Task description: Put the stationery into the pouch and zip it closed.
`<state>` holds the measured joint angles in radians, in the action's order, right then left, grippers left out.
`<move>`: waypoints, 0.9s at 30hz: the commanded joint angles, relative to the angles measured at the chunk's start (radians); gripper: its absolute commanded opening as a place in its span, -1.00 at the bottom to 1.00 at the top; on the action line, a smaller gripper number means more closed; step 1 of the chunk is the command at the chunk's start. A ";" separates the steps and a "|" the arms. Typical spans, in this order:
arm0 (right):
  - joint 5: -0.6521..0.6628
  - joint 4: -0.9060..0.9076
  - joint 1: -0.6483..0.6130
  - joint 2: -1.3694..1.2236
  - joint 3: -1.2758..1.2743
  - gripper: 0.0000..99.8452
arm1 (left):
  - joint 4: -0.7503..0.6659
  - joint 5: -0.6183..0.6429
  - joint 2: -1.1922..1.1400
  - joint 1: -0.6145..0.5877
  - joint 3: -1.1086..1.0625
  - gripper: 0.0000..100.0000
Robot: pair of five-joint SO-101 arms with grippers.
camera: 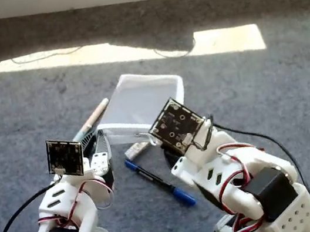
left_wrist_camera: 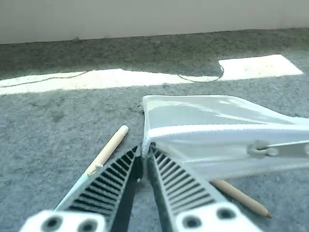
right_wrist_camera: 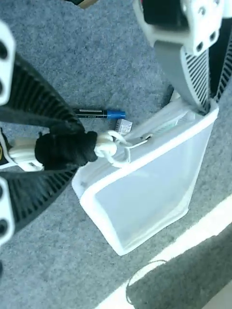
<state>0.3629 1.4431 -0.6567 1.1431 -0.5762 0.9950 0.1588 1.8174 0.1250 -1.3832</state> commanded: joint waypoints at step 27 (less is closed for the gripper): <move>-0.078 0.056 0.303 0.206 -0.048 -0.99 | 0.068 -0.008 0.002 -0.008 0.090 -0.98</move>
<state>0.2984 1.4968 -0.3851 1.3349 -0.6406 1.0503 0.1619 1.8159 0.1189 -1.3464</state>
